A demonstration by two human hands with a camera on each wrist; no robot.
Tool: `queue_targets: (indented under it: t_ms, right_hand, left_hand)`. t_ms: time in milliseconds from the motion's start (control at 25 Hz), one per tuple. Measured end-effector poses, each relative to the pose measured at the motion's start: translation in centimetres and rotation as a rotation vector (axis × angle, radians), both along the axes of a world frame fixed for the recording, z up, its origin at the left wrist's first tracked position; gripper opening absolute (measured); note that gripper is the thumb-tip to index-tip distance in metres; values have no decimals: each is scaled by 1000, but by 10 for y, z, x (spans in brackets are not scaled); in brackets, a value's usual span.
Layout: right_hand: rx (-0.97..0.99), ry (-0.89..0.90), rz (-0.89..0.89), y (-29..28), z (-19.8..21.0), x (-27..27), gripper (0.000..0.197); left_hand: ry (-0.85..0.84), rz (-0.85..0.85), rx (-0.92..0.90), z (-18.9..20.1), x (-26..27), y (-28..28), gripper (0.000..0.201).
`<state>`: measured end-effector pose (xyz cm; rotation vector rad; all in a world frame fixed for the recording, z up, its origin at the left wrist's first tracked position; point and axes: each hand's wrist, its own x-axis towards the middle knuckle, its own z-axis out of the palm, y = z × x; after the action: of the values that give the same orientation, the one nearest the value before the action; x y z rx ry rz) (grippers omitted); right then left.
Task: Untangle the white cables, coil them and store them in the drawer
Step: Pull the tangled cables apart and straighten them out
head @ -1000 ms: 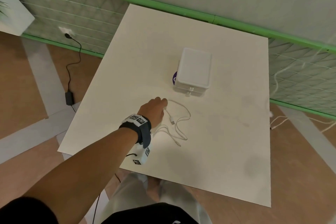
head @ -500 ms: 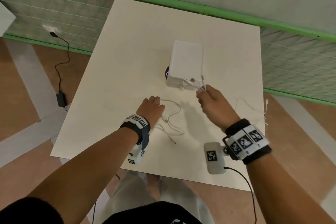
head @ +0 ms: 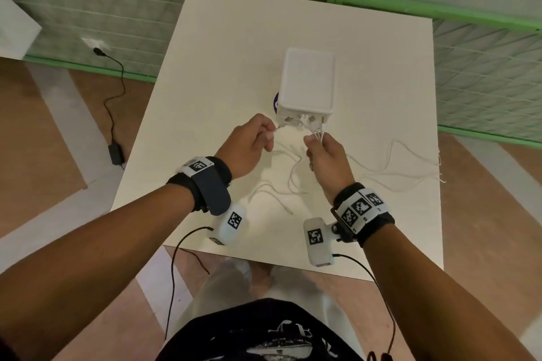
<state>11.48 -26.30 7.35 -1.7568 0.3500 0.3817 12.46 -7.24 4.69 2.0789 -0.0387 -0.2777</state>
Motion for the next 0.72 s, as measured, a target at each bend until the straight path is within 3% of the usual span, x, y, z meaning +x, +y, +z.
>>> queue_targets:
  t_ms: [120, 440, 600, 680, 720]
  right_hand:
    - [32, -81, -6, 15, 7, -8, 16]
    - [68, -209, -68, 18, 19, -4, 24]
    - [-58, -320, -128, 13, 46, 16, 30]
    - [38, -339, -267, 2, 70, 30, 32]
    - [191, -343, -357, -3, 81, 36, 31]
  left_hand:
    - [-23, 27, -151, 22, -6, -22, 9]
    - [-55, 73, -215, 34, -13, -52, 10]
    - [-117, -75, -40, 26, -9, -50, 22]
    - [-103, -116, 40, 18, -13, -42, 25]
    - [-97, -113, 74, 14, -16, -38, 23]
